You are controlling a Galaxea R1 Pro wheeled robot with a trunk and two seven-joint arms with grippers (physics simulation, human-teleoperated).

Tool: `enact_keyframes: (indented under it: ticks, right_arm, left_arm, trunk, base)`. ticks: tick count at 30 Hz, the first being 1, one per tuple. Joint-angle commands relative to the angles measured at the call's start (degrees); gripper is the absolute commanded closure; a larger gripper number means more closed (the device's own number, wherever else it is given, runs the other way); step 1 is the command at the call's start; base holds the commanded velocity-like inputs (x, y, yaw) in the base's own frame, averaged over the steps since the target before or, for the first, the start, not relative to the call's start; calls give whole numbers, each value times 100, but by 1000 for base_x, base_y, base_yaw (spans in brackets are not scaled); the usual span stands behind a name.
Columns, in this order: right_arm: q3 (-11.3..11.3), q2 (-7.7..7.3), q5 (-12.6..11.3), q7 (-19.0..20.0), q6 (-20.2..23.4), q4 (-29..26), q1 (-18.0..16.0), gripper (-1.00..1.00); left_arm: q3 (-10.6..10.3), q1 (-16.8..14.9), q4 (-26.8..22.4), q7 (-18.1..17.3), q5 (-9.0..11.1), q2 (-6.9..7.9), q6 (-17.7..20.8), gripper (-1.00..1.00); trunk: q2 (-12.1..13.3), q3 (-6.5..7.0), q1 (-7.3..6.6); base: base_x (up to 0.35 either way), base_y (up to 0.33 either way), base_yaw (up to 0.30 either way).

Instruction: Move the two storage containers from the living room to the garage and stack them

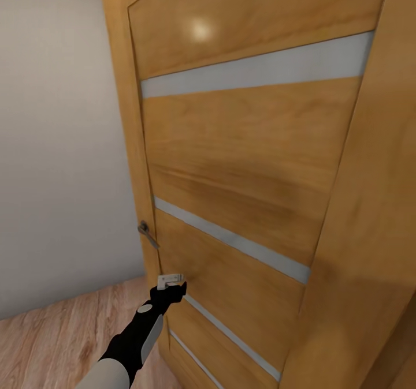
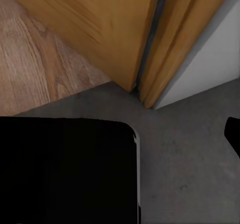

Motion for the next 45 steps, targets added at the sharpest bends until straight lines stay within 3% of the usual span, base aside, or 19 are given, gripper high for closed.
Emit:
enact_keyframes:
  ticks: [1,23,45]
  right_arm:
    - [32,0,-9,-15,-19,7,-1,-100]
    - [32,0,-17,-15,-19,7,-1,-100]
    - [32,0,-10,-15,-19,7,-1,-100]
  left_arm:
    - [-5,-2,-19,9,36,1,31,-100]
    - [-5,-2,-20,9,41,-2,25,-100]
    - [-5,-2,-18,9,42,-2,23,-100]
  trunk:
    - [-1,2,5]
    - [-1,2,5]
    - [-1,9,5]
  base:
    - [278,0,-2]
    - [105,0,0]
    - [6,0,-22]
